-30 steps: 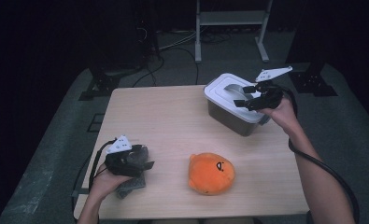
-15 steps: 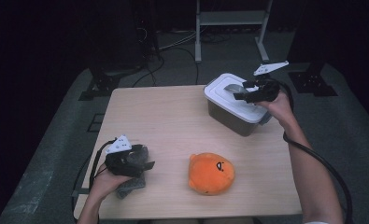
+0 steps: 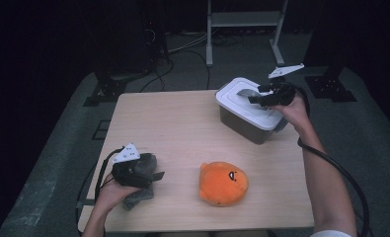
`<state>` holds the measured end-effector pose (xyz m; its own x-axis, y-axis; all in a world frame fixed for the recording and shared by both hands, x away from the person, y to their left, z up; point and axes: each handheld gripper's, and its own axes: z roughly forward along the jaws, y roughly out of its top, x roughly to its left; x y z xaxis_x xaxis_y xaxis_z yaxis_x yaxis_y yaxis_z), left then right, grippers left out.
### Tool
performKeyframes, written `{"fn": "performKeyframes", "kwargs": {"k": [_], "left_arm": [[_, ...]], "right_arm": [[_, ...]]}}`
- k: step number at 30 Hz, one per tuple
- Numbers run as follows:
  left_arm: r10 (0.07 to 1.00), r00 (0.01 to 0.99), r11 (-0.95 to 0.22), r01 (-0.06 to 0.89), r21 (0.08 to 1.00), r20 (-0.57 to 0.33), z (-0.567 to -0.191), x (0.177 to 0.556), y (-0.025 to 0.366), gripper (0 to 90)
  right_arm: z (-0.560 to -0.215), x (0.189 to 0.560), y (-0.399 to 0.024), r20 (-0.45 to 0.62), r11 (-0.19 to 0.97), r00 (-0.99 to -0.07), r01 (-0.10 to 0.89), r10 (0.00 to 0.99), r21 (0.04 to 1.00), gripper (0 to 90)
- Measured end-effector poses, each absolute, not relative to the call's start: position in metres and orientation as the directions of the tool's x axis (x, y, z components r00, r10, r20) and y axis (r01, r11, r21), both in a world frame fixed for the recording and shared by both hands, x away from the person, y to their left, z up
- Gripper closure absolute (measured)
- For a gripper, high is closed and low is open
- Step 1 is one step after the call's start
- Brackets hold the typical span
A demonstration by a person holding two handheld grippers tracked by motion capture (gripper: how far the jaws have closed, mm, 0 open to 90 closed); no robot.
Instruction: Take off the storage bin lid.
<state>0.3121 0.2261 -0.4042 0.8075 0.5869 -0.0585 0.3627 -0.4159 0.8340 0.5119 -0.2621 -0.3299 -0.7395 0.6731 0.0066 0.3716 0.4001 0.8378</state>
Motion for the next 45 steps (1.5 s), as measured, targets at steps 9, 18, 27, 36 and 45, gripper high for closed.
{"fn": "performKeyframes", "kwargs": {"k": [9,18,27,36,45], "left_arm": [[0.586,0.808,-0.416,0.368,0.832,-0.064,-0.405,0.312,0.228,12.8],[0.59,0.805,-0.416,0.377,0.828,-0.07,-0.406,0.312,0.228,11.8],[0.59,0.804,-0.414,0.38,0.827,-0.074,-0.406,0.312,0.228,11.5],[0.589,0.805,-0.415,0.38,0.827,-0.074,-0.405,0.312,0.228,11.2],[0.595,0.8,-0.406,0.382,0.83,-0.078,-0.404,0.312,0.231,10.9]], "right_arm": [[-0.337,0.519,-0.257,-0.021,0.416,-0.729,0.366,0.684,0.832,51.9],[-0.34,0.522,-0.257,-0.03,0.405,-0.721,0.354,0.693,0.843,61.3],[-0.342,0.522,-0.257,-0.025,0.395,-0.719,0.352,0.695,0.849,64.6],[-0.344,0.522,-0.259,-0.004,0.371,-0.717,0.356,0.697,0.858,65.3],[-0.343,0.521,-0.257,0.024,0.368,-0.74,0.363,0.673,0.856,65.7]]}}
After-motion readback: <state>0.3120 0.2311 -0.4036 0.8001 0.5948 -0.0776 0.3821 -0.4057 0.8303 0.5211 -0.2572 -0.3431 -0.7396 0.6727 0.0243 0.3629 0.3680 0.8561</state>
